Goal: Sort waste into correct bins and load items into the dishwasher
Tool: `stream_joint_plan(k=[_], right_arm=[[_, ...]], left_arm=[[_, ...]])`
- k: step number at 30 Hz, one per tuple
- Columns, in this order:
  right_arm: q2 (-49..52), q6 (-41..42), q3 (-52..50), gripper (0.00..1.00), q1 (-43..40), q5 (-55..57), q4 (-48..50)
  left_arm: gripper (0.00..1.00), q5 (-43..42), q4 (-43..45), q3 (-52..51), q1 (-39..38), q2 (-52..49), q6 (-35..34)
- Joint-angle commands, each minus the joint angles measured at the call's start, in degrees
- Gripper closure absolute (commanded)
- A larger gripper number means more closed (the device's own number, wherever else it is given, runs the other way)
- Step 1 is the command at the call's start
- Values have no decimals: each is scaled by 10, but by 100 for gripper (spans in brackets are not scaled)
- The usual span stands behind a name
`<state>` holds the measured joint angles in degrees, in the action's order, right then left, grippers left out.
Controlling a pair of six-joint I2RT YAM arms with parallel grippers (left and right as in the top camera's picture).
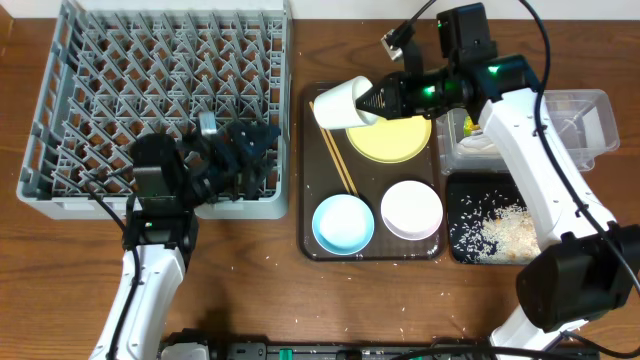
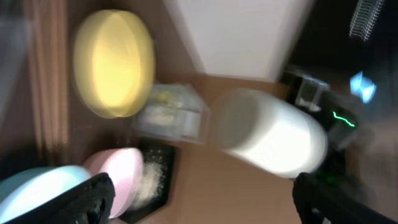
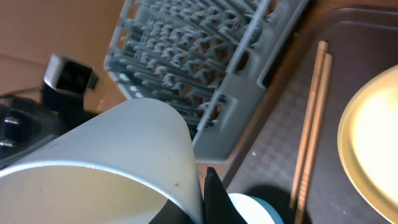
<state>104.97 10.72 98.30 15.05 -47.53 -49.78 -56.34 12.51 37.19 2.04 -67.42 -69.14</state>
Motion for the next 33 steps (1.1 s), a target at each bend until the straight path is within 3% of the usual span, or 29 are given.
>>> stream_joint_plan(k=[1,5,9,16,33], right_arm=[[-8,-49,-15,99,-36,-127,14],[-7,-64,-17,99,-53,-210,38],[-7,-68,-17,99,-46,-225,49],[19,-54,-17,99,-6,-235,82],[86,-49,-17,99,68,-276,104]], left_arm=[[8,-162,207,10,4,-40,-149],[8,-212,377,10,4,-104,-261],[8,-234,455,10,1,-147,-305],[8,-242,496,10,-13,-151,-313],[8,-240,498,10,-13,-151,-312]])
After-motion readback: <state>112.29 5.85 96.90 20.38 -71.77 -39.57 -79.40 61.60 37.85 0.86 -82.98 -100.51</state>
